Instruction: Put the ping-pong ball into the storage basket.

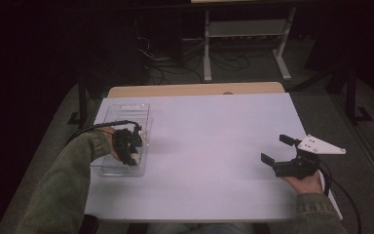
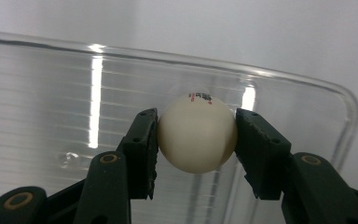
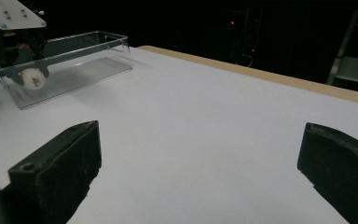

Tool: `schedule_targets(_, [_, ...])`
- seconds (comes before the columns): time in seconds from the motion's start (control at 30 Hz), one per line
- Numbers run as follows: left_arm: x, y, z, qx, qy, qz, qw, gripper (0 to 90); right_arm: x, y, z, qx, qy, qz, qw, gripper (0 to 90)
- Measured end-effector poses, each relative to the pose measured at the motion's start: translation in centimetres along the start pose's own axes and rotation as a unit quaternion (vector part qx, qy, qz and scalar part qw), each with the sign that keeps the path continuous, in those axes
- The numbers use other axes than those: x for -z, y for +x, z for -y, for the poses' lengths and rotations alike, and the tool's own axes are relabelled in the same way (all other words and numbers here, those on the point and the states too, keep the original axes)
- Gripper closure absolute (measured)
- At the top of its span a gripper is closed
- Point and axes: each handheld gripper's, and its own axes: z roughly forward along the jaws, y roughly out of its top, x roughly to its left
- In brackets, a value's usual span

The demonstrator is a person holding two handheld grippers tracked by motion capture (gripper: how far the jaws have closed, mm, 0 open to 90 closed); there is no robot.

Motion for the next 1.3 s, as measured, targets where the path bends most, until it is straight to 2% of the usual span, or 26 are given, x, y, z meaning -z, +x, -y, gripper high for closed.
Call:
schedule_targets(0.13, [0.0, 0.2, 0.0, 0.012, 0.001, 0.002, 0.9999, 48.0, 0.0, 0.0, 0.0, 0.001, 0.000, 0.000, 1.0000, 0.0])
schedule_targets(0.17, [0.0, 0.2, 0.0, 0.012, 0.001, 0.002, 0.9999, 43.3, 0.0, 0.0, 0.0, 0.001, 0.000, 0.000, 1.0000, 0.0])
schedule_targets(0.2, [0.1, 0.4, 0.0, 0.022, 0.000, 0.001, 0.9997, 39.3, 0.1, 0.0, 0.0, 0.002, -0.003, 0.002, 1.0000, 0.0])
schedule_targets(0.33, [0.5, 0.6, 0.0, 0.032, -0.005, -0.003, 0.9995, 33.4, 0.1, 0.0, 0.0, 0.002, -0.003, 0.002, 1.0000, 0.0])
schedule_targets(0.63, [0.7, 0.6, 0.0, 0.045, 0.004, -0.030, 0.9985, 14.2, 0.1, 0.0, -0.1, 0.001, -0.005, 0.003, 1.0000, 0.0])
schedule_targets(0.8, [1.6, 0.4, 0.2, 0.055, -0.009, -0.038, 0.9978, 11.5, 0.1, 0.1, -0.1, 0.001, -0.003, 0.002, 1.0000, 0.0])
schedule_targets(0.97, [2.3, 0.2, 0.3, 0.060, -0.018, -0.050, 0.9968, 2.5, 0.0, 0.1, 0.0, 0.000, 0.000, 0.001, 1.0000, 0.0])
schedule_targets(1.1, [2.7, 0.1, 0.6, 0.069, -0.030, -0.058, 0.9955, 0.0, 0.0, 0.2, -0.1, 0.002, -0.001, 0.001, 1.0000, 0.0])
schedule_targets(1.3, [3.4, -0.3, 1.4, 0.083, -0.064, -0.070, 0.9920, 0.0, 0.1, 0.1, 0.0, 0.000, 0.000, 0.001, 1.0000, 0.0])
